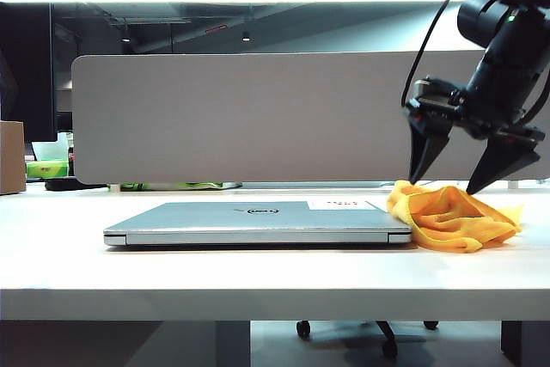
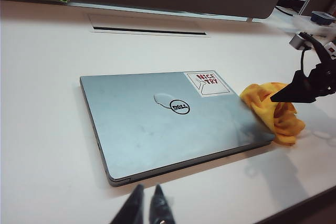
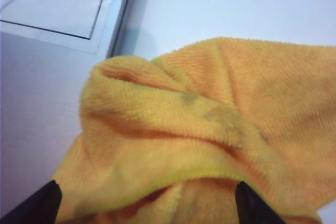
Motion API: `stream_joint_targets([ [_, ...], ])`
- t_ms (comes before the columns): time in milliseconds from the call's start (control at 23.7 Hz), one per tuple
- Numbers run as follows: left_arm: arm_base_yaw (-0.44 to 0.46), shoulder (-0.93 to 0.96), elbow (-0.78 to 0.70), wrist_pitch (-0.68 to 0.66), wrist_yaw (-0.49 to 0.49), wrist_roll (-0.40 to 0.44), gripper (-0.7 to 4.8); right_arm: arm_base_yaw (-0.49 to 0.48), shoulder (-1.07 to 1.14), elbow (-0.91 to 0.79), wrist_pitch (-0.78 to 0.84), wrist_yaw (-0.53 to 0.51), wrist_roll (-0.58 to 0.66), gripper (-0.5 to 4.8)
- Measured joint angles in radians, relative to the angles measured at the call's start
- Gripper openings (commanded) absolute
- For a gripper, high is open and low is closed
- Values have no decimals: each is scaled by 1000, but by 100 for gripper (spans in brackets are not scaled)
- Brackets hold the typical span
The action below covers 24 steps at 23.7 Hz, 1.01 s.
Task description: Pick up the rag and use it to wipe the water off the lid of the laptop on the table.
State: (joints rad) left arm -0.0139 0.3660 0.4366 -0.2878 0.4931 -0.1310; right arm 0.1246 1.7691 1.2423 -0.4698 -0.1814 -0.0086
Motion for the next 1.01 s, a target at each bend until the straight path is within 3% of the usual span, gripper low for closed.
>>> stream_joint_targets([
  [338,0,0,0,0,0,0,21,0,79,5,-2,66,0,470],
  [380,0,0,0,0,0,0,21,1,94,5,-2,66,0,415],
  [422,0,0,0,0,0,0,21,1,100,5,-2,66,0,322],
  [465,0,0,0,0,0,0,21,1,103,6,-2,67,1,154],
  [507,0,0,0,-1,0,0,21,0,103,6,-7,65,0,74],
  [591,0,0,0,0,0,0,21,0,103,7,-21,60,0,-1],
  [718,0,0,0,-1,0,0,21,1,103,77,-90,25,-10,-8],
  [845,0,0,0,-1,0,0,21,21,101,267,-156,-2,-13,-8],
  [1014,0,0,0,0,0,0,21,125,98,466,-116,-13,-10,-9],
])
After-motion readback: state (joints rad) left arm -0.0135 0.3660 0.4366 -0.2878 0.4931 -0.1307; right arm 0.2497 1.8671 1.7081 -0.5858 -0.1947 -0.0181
